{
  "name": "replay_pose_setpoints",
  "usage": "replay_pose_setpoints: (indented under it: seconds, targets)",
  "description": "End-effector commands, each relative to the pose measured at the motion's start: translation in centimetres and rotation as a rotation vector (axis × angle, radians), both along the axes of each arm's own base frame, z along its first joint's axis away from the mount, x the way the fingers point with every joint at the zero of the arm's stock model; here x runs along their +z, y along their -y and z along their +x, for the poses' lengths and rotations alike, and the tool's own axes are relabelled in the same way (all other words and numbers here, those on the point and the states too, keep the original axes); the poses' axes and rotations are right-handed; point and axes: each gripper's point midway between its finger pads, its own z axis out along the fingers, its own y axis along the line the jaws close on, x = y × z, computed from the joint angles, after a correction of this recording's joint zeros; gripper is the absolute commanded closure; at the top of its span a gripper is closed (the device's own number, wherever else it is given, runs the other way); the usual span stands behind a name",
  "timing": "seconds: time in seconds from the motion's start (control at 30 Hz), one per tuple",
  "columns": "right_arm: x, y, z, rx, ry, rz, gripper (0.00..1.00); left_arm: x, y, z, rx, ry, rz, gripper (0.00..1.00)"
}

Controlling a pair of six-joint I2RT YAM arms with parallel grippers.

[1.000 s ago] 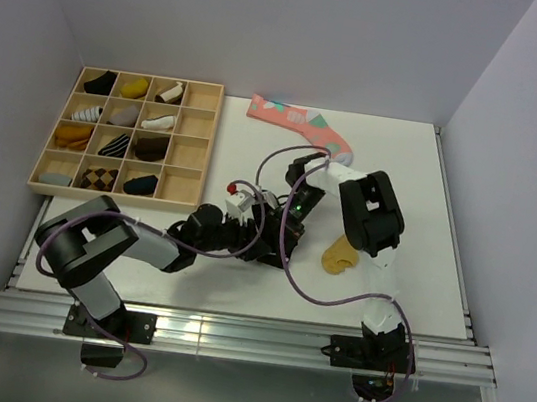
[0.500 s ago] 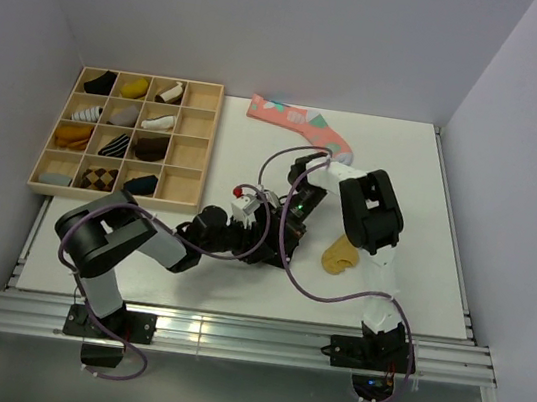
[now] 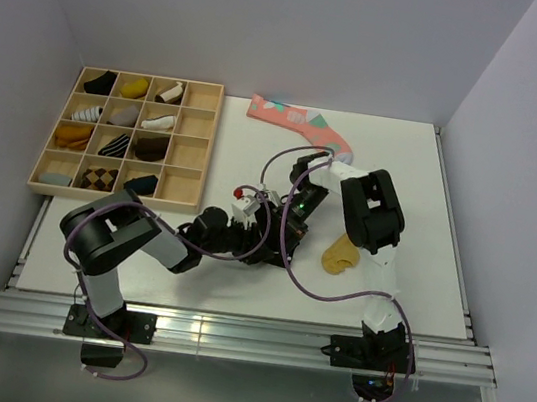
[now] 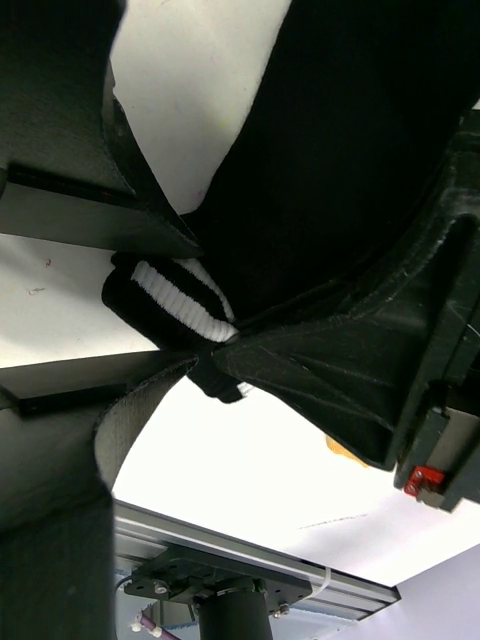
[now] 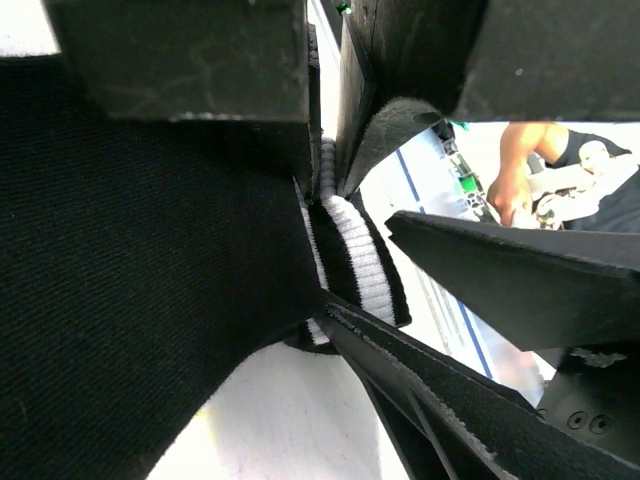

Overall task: Roll the socks
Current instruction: Roll the sock at the center of the board.

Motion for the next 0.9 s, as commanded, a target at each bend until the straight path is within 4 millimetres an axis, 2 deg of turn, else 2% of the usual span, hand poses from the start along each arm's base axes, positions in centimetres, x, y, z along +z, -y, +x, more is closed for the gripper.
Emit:
replay_pose_setpoints:
  seconds: [0.0,0.13,0.33,0.43,0.47,0.5,0.53,0.6,0.63,0.7,0.73,0.77,0.87]
  targets:
    - [-1.8,0.6,1.9,0.009,0.082,-0.031,0.96,-0.2,0.8,-0.7,-0.033,-0.012,-0.008,0.53]
    - [-1.8,0.5,2.0,0.001,0.090,-0.034,0.95,-0.7,0.7,-0.7,-0.012,-0.023,0.014,0.56]
    - [-1.7,0.4,2.4,-0.012,0.111,-0.035,0.95,-1.4,0.9,-1.2,-0.007,-0.059,0.056,0.69]
    - [-1.6,0.5,2.9,-0.026,0.144,-0.042,0.94,-2.4,1.1,-2.0,-0.001,-0.098,0.099,0.83]
    - [-1.5,0.5,2.9,-0.025,0.160,-0.047,0.94,-2.5,1.1,-2.0,0.008,-0.111,0.108,0.94]
    - [-1.6,0.5,3.4,-0.030,0.189,-0.041,0.92,-3.2,0.8,-2.1,0.033,-0.149,0.138,1.00]
    - [-1.7,0.6,3.1,-0.040,0.190,-0.049,0.86,-3.3,0.7,-2.1,0.045,-0.162,0.151,1.00]
    - [-0.9,0.4,4.0,-0.051,0.276,-0.032,0.78,-3.7,0.2,-2.2,0.093,-0.207,0.169,1.00]
    - [-0.8,0.7,3.6,-0.059,0.282,-0.039,0.71,-4.0,-0.2,-2.5,0.105,-0.235,0.184,1.00]
    - [0.7,0.5,4.6,-0.078,0.372,-0.010,0.64,-4.3,-0.6,-2.8,0.121,-0.276,0.192,1.00]
    - [0.9,0.6,4.2,-0.089,0.378,-0.009,0.58,-4.6,-0.8,-3.1,0.122,-0.298,0.206,1.00]
    - [2.1,0.6,4.6,-0.103,0.422,0.010,0.55,-4.6,-0.8,-3.3,0.119,-0.310,0.204,1.00]
    - [3.6,0.8,5.3,-0.151,0.481,0.030,0.50,-4.7,-1.4,-3.8,0.126,-0.350,0.218,1.00]
